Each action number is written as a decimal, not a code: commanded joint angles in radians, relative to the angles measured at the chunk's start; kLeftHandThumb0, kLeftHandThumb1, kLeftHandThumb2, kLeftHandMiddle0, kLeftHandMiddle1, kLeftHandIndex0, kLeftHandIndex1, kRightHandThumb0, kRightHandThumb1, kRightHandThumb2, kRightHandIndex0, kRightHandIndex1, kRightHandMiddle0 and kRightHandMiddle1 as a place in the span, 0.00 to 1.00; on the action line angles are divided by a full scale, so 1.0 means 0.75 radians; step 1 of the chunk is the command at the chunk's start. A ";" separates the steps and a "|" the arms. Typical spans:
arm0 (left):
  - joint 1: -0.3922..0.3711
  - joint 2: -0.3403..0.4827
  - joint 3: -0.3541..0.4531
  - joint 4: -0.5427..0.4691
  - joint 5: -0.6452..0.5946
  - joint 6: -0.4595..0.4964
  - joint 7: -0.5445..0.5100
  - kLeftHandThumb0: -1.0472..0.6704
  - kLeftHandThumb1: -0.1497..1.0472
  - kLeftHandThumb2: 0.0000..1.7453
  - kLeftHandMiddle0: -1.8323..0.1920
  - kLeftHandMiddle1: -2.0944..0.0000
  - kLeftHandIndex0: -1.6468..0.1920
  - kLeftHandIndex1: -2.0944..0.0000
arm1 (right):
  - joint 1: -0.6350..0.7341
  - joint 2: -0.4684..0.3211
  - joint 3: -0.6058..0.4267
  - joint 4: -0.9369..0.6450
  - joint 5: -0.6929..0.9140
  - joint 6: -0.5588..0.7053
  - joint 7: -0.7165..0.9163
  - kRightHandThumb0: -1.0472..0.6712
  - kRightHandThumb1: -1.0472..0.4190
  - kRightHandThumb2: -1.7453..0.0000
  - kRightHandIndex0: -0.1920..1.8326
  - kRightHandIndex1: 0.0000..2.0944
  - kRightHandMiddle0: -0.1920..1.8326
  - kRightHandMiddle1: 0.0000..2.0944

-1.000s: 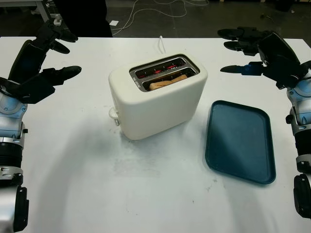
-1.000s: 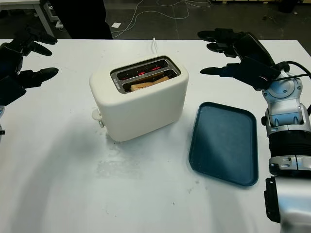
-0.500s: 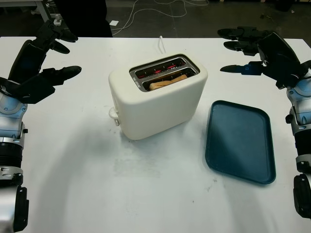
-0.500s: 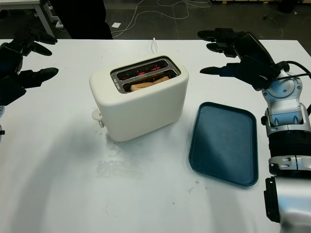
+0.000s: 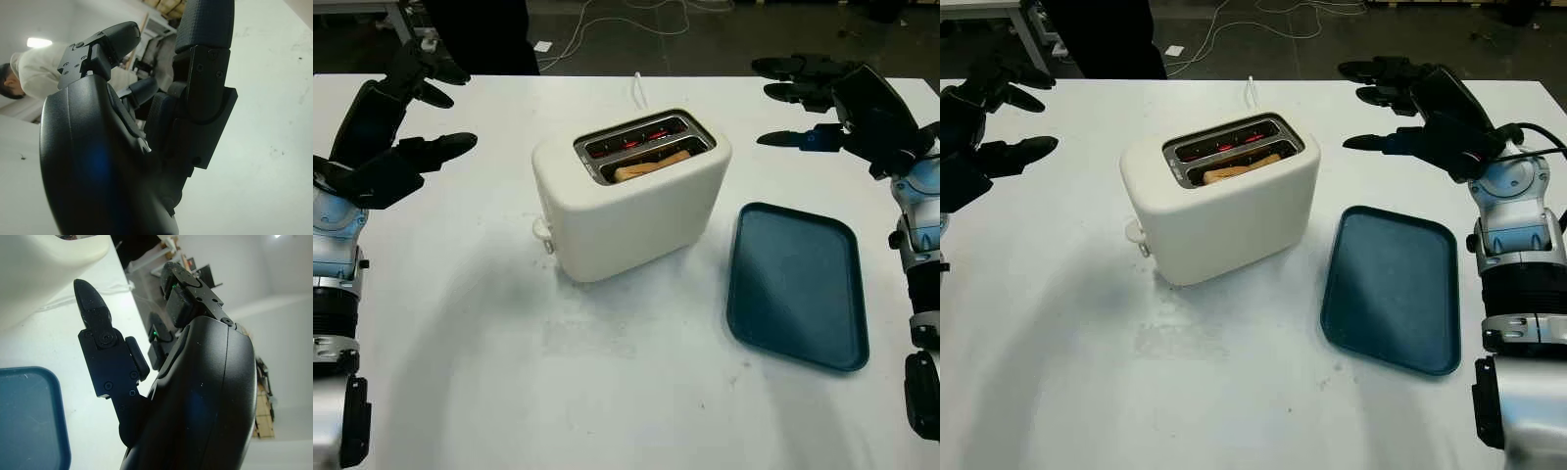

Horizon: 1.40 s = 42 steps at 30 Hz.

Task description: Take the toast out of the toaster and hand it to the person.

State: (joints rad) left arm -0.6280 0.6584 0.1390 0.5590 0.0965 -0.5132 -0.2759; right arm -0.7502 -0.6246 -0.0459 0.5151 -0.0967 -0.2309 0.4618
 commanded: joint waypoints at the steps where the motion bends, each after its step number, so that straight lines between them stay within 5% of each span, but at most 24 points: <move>1: 0.007 0.018 0.004 0.005 -0.002 -0.026 -0.001 0.00 0.89 0.16 0.91 0.29 0.90 0.39 | -0.011 0.007 0.005 -0.012 0.002 -0.006 -0.007 0.39 0.22 1.00 0.37 0.00 0.36 0.00; 42: 0.016 0.016 0.005 -0.020 0.001 0.010 0.004 0.00 0.89 0.16 0.91 0.29 0.90 0.39 | -0.005 0.013 0.002 -0.019 0.019 0.014 0.001 0.39 0.21 1.00 0.35 0.00 0.35 0.00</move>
State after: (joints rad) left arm -0.6279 0.6584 0.1390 0.5564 0.0967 -0.5115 -0.2758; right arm -0.7502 -0.6233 -0.0418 0.5102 -0.0939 -0.2251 0.4643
